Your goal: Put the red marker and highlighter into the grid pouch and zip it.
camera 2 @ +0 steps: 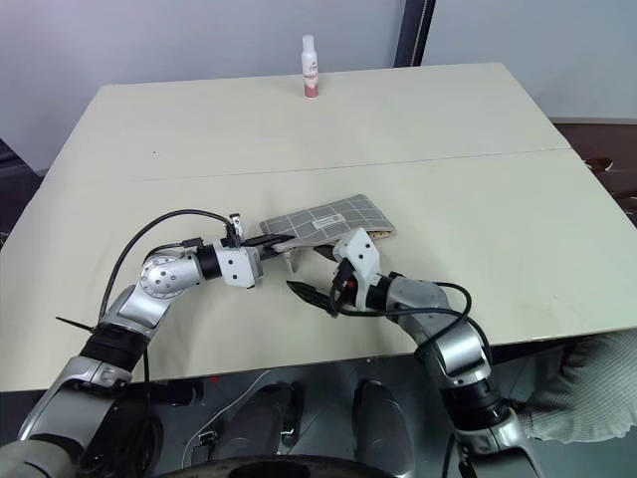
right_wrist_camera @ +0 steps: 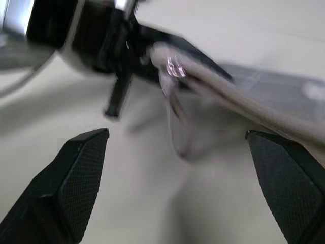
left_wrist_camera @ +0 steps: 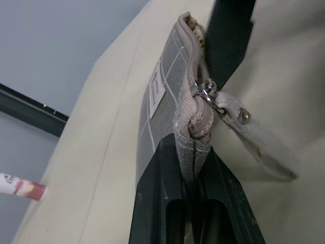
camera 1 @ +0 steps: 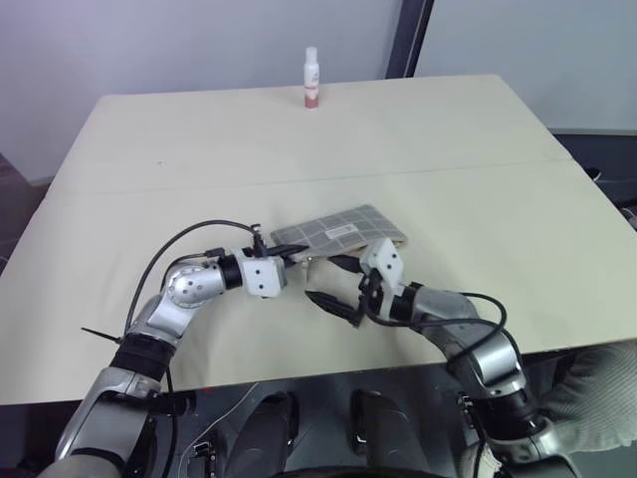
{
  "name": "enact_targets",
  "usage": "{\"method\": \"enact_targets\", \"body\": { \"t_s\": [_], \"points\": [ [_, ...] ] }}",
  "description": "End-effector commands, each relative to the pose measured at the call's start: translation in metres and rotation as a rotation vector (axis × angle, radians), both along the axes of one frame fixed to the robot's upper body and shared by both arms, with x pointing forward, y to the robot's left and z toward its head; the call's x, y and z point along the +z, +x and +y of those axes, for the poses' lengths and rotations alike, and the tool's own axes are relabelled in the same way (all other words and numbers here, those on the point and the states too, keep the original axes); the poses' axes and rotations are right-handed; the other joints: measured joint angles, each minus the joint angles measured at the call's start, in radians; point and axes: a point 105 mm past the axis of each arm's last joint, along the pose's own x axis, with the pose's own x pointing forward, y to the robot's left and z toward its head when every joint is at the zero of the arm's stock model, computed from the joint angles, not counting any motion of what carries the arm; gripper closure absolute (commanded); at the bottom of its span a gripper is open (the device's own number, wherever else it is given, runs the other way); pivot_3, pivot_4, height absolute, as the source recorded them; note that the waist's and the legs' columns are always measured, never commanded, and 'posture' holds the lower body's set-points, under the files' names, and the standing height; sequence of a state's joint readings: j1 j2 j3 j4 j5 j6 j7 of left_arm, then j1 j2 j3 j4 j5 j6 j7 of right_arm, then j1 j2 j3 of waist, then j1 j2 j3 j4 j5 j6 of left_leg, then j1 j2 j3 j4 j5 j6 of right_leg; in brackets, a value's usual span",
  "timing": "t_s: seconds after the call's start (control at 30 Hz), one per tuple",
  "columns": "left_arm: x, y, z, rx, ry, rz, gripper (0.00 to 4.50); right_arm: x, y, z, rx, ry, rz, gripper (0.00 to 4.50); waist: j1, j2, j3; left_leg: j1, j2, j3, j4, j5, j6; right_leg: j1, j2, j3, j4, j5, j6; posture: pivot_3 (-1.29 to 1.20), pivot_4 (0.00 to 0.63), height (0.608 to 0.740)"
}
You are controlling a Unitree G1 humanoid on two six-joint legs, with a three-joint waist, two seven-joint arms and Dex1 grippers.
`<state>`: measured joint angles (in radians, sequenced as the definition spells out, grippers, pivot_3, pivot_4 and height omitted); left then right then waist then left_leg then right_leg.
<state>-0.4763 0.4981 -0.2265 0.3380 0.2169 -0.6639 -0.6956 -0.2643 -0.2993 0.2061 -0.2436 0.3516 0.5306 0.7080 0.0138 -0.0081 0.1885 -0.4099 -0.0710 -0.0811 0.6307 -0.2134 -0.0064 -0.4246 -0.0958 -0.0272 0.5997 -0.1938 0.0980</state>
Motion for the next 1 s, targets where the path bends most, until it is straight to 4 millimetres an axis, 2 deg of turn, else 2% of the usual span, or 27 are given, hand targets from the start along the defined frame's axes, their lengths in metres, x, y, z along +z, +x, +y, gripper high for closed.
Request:
{"method": "enact_targets", "body": {
  "t_s": [0.03,0.27,0.3,0.37,0.43,0.6,0.67,0.87,1.0],
  "points": [
    [0.014,-0.004,-0.013,-0.039,-0.023,-0.063,4.50,0.009,0.004,0.012,0.003,0.064,0.018,0.02,-0.001,0.000,0.000,0.000,0.000,0.000,0.000,0.000,0.000,0.000,0.000,0.000,0.000,0.000,0.000,0.00,0.150,0.740],
    [0.012,-0.005,-0.013,-0.030,-0.023,-0.065,4.50,0.020,0.007,0.028,0.024,0.161,0.079,0.02,-0.003,0.000,0.000,0.000,0.000,0.000,-0.001,0.000,0.000,-0.001,0.000,0.000,0.001,0.000,0.001,0.00,0.150,0.740],
    [0.011,-0.005,-0.013,-0.027,-0.023,-0.065,4.50,0.024,0.008,0.029,0.025,0.185,0.087,0.26,-0.003,0.000,0.000,0.000,0.000,0.000,-0.001,0.000,0.000,-0.001,0.000,0.000,0.001,0.000,0.001,0.00,0.150,0.740],
    [0.011,-0.005,-0.012,-0.019,-0.031,-0.063,4.50,0.028,0.008,0.031,0.033,0.197,0.089,0.90,-0.004,0.000,0.000,0.000,0.000,0.000,-0.001,0.000,0.000,-0.001,0.000,0.000,0.002,0.000,0.001,0.00,0.150,0.740],
    [0.011,-0.005,-0.012,-0.014,-0.033,-0.062,4.50,0.028,0.008,0.031,0.032,0.194,0.093,1.82,-0.004,0.000,0.000,0.000,0.000,0.000,-0.001,0.000,0.000,-0.001,0.000,0.000,0.002,0.000,0.001,0.00,0.150,0.740],
    [0.010,-0.005,-0.009,0.002,-0.039,-0.060,4.50,0.017,0.003,0.022,0.028,0.145,0.103,4.47,-0.004,0.000,0.000,0.000,0.000,0.000,-0.001,0.000,0.000,-0.002,0.000,0.000,0.002,0.000,0.001,0.00,0.150,0.740],
    [0.010,-0.004,-0.006,0.012,-0.045,-0.051,4.50,0.013,0.003,0.013,0.011,0.116,0.098,4.47,-0.004,0.000,0.000,0.000,0.000,0.000,-0.001,0.000,0.000,-0.002,0.000,0.000,0.002,0.000,0.001,0.00,0.150,0.740],
    [0.006,-0.001,0.009,0.071,-0.093,0.016,4.50,0.001,0.005,-0.043,-0.103,0.017,0.094,4.47,-0.001,0.000,0.000,0.000,-0.001,0.000,0.000,0.000,0.000,-0.001,0.000,0.000,0.001,-0.001,0.001,0.00,0.150,0.740],
    [0.002,-0.002,0.015,0.076,-0.101,0.051,4.50,0.009,0.018,-0.082,-0.209,-0.015,0.061,4.47,-0.003,0.000,0.000,0.000,0.000,0.000,0.000,0.000,0.000,0.000,0.000,0.000,0.001,-0.001,0.001,0.00,0.150,0.740]
  ]
}}
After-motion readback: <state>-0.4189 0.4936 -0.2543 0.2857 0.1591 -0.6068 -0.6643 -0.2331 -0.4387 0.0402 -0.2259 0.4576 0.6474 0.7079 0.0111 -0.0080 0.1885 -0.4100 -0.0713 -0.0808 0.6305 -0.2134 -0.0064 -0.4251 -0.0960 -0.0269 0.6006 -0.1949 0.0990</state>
